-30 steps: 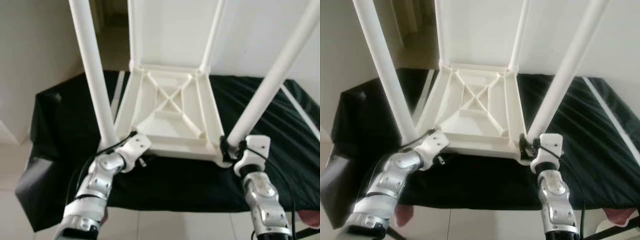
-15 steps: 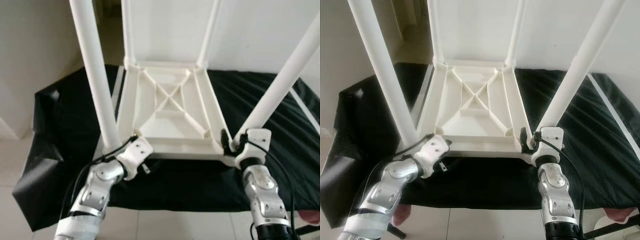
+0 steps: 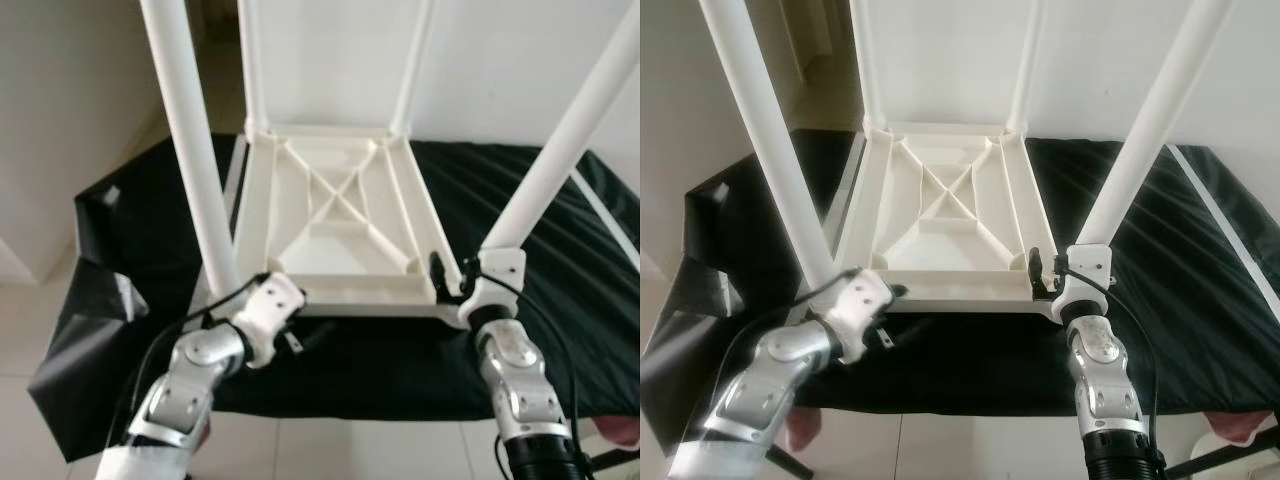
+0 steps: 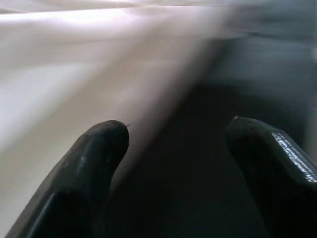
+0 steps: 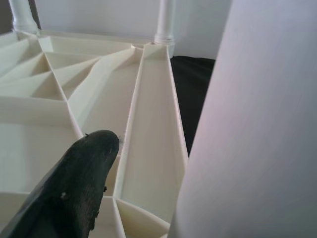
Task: Building children table
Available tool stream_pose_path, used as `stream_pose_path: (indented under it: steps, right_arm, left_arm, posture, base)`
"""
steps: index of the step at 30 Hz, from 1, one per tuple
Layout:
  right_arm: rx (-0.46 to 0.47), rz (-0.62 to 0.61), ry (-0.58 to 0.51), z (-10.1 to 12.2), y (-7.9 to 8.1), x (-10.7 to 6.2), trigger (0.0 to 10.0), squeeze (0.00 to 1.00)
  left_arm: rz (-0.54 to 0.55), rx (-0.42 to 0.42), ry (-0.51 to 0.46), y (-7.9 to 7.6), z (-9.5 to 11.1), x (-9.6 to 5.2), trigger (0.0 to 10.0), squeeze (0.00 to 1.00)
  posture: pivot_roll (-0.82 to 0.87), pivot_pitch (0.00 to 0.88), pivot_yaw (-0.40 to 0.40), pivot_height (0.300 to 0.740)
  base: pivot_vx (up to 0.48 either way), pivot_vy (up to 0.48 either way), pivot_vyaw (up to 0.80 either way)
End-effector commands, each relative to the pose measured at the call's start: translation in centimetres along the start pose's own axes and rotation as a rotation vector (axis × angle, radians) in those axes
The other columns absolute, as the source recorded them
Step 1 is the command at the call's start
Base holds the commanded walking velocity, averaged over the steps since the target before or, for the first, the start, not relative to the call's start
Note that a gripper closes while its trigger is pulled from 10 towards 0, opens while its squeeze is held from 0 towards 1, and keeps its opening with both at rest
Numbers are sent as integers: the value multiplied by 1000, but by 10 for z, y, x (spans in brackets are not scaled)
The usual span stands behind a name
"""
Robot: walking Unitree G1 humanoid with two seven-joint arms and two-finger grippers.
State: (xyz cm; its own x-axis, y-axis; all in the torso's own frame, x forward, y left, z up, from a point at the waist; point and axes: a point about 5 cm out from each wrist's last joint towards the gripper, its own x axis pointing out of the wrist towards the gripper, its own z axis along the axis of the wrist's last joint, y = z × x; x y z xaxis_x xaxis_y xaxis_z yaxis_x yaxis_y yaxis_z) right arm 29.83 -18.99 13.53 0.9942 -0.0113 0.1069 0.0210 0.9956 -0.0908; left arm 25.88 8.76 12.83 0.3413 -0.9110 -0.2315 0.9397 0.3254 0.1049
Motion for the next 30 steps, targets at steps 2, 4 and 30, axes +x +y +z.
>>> stream_pose_path:
  steps: [2,4,30]
  right_arm:
    - [-14,-32,-13,9,13,2,10000,0]
    - [-14,-32,-13,9,13,2,10000,0]
    - [-24,-137,-61,45,22,-1,3882,0]
  left_arm:
    - [-146,-100,-167,-25,25,10,10000,0]
    - [-146,-100,-167,-25,25,10,10000,0]
    - [-52,-153,-377,-28,84,37,10000,0]
  posture:
    - [48,0,-32,740]
    - [48,0,-32,740]
    - [40,0,-48,740]
  base:
    - [0,0,0]
    - [0,0,0]
    - [0,0,0]
